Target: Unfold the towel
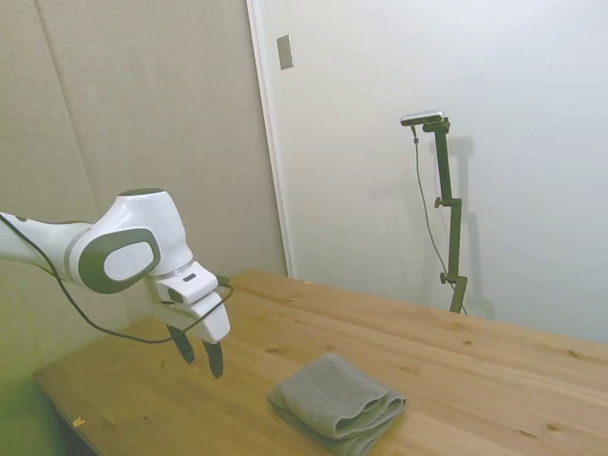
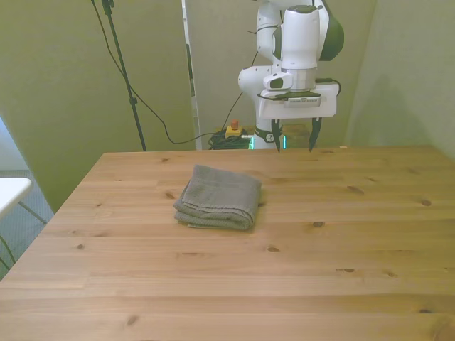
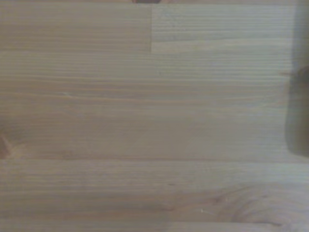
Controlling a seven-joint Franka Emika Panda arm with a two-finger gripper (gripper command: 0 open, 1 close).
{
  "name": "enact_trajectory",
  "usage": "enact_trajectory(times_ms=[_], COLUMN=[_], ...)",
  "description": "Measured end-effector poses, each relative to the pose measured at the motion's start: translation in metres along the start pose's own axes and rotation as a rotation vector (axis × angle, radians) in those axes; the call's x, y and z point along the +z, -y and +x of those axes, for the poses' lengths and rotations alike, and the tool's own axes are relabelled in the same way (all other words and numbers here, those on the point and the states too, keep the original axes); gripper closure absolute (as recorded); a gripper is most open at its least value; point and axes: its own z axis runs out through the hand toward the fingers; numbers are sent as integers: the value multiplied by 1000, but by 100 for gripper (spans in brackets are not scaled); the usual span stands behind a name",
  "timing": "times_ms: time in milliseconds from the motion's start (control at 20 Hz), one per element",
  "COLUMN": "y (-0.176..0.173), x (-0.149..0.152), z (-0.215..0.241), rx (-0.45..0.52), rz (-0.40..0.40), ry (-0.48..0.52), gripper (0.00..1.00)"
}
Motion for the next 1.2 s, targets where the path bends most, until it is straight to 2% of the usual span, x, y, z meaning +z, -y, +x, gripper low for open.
enact_trajectory(times_ms=[150, 450, 750, 900, 1200], y=[-4, -55, -138, -166, -207], x=[-4, -15, -17, -9, 20], z=[12, 109, 179, 195, 219], rx=[15, 161, 289, 333, 417], rz=[9, 14, 20, 24, 84], ry=[-1, -27, -23, -4, 57], gripper=[0, 0, 0, 0, 0])
